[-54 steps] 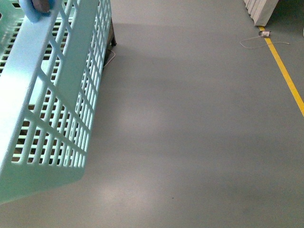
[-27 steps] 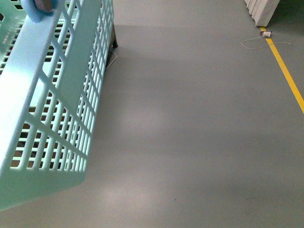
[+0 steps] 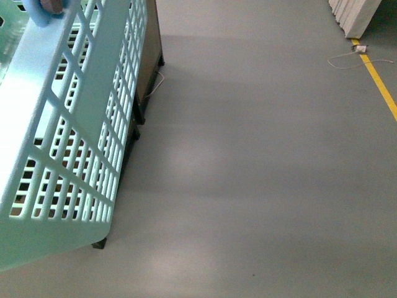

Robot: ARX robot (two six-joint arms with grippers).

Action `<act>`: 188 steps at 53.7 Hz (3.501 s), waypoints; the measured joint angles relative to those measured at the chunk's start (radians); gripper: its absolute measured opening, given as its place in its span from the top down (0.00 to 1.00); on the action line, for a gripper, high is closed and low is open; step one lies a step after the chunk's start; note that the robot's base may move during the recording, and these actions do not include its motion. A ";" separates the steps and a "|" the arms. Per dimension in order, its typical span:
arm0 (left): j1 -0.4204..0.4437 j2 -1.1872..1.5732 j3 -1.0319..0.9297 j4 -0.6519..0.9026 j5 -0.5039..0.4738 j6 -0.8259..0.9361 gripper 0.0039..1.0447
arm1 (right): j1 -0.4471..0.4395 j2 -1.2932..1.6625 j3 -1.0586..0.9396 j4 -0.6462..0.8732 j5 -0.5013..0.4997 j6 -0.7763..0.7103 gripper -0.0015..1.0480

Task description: Pick lemon and mango into basket

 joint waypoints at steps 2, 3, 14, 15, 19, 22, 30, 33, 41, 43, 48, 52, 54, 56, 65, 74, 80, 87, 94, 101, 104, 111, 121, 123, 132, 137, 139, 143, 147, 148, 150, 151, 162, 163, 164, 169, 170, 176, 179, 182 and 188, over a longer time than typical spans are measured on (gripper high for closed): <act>0.000 0.001 0.000 0.000 0.001 0.000 0.94 | 0.000 0.002 0.000 0.000 -0.001 0.000 0.08; 0.001 0.003 0.000 0.000 0.000 0.000 0.94 | 0.000 0.002 0.000 0.000 0.000 0.000 0.08; 0.000 0.002 0.000 -0.002 0.005 0.000 0.94 | 0.000 0.000 0.000 0.001 0.001 0.000 0.08; 0.000 0.001 0.000 -0.002 0.006 0.000 0.94 | 0.000 0.000 0.000 0.001 0.001 0.000 0.08; 0.000 0.003 0.000 -0.002 0.006 -0.001 0.94 | 0.000 0.001 0.000 0.000 0.000 0.000 0.08; 0.000 0.003 0.000 -0.002 0.006 0.000 0.94 | 0.000 0.001 0.000 0.001 0.001 0.000 0.08; 0.001 0.003 0.000 -0.003 0.003 0.000 0.94 | 0.000 0.001 0.000 0.000 0.002 0.000 0.08; 0.001 0.002 0.000 -0.003 0.003 0.000 0.94 | 0.000 0.000 0.000 0.000 0.000 0.000 0.08; 0.001 0.003 0.000 -0.003 0.003 0.000 0.94 | 0.000 0.001 0.000 0.000 0.000 0.000 0.08; 0.001 0.002 0.000 -0.003 0.003 0.000 0.94 | 0.000 0.001 0.000 0.000 0.000 0.000 0.08; 0.001 0.003 0.000 -0.003 0.003 0.000 0.94 | 0.000 0.001 0.000 0.000 0.001 0.000 0.08; 0.001 0.002 0.000 -0.003 0.003 0.000 0.94 | 0.000 0.001 0.000 0.000 0.002 0.000 0.08; 0.001 0.002 0.000 -0.003 0.003 0.000 0.94 | 0.000 0.001 0.000 0.000 -0.002 0.000 0.08; 0.001 0.003 0.000 -0.003 0.003 0.000 0.94 | 0.000 0.001 0.000 0.000 0.001 0.000 0.08; 0.001 0.001 0.000 -0.003 0.003 0.000 0.94 | 0.000 0.002 0.000 0.000 -0.001 0.000 0.08; 0.001 0.001 0.000 -0.003 0.003 0.000 0.94 | 0.000 0.001 0.000 0.000 0.002 0.000 0.08; 0.001 0.001 0.000 -0.003 0.004 0.000 0.94 | 0.000 0.001 0.000 0.000 -0.003 0.000 0.08; 0.001 0.001 0.000 -0.003 0.003 0.000 0.94 | 0.000 0.000 0.000 0.000 0.001 0.000 0.08; 0.001 0.001 0.000 -0.003 0.004 0.000 0.94 | 0.000 0.001 0.000 0.000 0.001 0.000 0.08; 0.001 0.001 0.000 -0.004 0.003 0.000 0.94 | 0.000 0.000 0.000 0.000 0.001 0.000 0.08; 0.001 0.001 0.000 -0.004 0.003 0.000 0.94 | 0.000 0.000 0.000 0.000 0.000 0.000 0.08; 0.001 0.001 0.000 -0.004 0.003 0.000 0.94 | 0.000 0.000 0.000 0.000 0.000 0.000 0.08; 0.001 0.001 0.000 -0.004 0.003 0.000 0.94 | 0.000 0.000 0.000 0.000 0.000 0.000 0.08; 0.001 0.001 0.000 -0.004 0.003 0.000 0.94 | 0.000 0.001 0.000 0.000 0.001 0.000 0.08; 0.001 0.001 0.000 -0.004 0.003 0.000 0.94 | 0.000 0.000 0.000 0.000 0.000 0.000 0.08; 0.001 0.001 0.000 -0.004 0.003 0.001 0.94 | 0.000 0.000 0.000 0.000 0.000 0.000 0.08; 0.001 0.001 0.000 -0.004 0.003 0.000 0.94 | 0.000 0.000 0.000 0.000 0.001 0.000 0.08; 0.001 0.002 0.000 -0.004 0.006 0.000 0.94 | 0.000 0.000 0.000 0.000 0.000 0.000 0.08; 0.002 0.003 0.000 -0.004 0.005 0.000 0.94 | 0.000 0.000 0.000 0.000 0.000 0.000 0.08; 0.002 0.002 0.000 -0.004 0.003 0.000 0.94 | 0.000 0.000 0.000 0.000 0.001 0.000 0.08; 0.002 0.001 0.001 -0.004 0.002 0.000 0.94 | 0.000 0.000 0.000 0.000 -0.001 0.000 0.08; 0.002 0.001 0.001 -0.004 -0.001 0.001 0.94 | 0.000 0.000 0.000 0.000 0.000 0.000 0.08; 0.002 0.001 0.001 -0.004 0.003 0.000 0.94 | 0.000 0.002 0.000 0.000 0.000 0.000 0.08; 0.002 0.001 0.001 -0.004 0.004 -0.001 0.94 | 0.000 0.001 0.000 0.000 0.001 0.000 0.08; 0.002 0.001 0.001 -0.004 0.004 -0.001 0.94 | 0.000 0.001 0.000 0.001 0.000 0.000 0.08; 0.002 0.002 0.001 -0.004 0.002 0.000 0.94 | 0.000 0.002 0.000 0.000 -0.001 0.000 0.08; 0.002 0.002 0.001 -0.004 0.001 0.000 0.94 | 0.000 0.002 0.000 0.000 0.000 0.000 0.08; 0.002 0.002 0.001 -0.004 0.004 0.000 0.94 | 0.000 0.001 0.000 0.000 0.000 0.000 0.08; 0.002 0.003 0.001 -0.004 0.003 0.000 0.94 | 0.000 0.001 0.000 0.000 -0.002 0.000 0.08; 0.002 0.003 0.001 -0.004 0.003 0.000 0.94 | 0.000 0.002 0.000 0.000 0.000 0.000 0.08; 0.002 0.003 0.001 -0.004 0.003 0.000 0.94 | 0.000 0.001 0.000 0.000 0.001 0.000 0.08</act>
